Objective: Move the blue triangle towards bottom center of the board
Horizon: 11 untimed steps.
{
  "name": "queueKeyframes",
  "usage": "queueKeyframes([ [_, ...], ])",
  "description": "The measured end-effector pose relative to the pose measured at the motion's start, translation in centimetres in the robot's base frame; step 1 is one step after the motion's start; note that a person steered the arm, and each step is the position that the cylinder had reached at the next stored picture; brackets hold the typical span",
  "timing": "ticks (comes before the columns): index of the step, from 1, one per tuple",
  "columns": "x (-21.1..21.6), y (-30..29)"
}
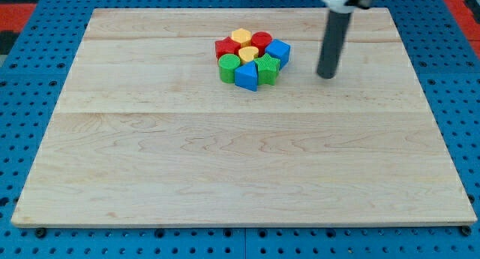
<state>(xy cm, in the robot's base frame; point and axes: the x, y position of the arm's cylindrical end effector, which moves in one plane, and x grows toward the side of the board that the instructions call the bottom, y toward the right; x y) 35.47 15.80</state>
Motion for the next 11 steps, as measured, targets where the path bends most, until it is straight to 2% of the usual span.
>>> queueKeyframes([
  [1, -6.4, 0.1],
  [2, -8.2, -7.0],
  [3, -6.4, -11.1],
  [5, 1.0, -15.4],
  [6, 3.5, -15.9],
  [8, 6.7, -13.1],
  [9, 10.0, -15.0],
  [11, 14.0, -15.2],
])
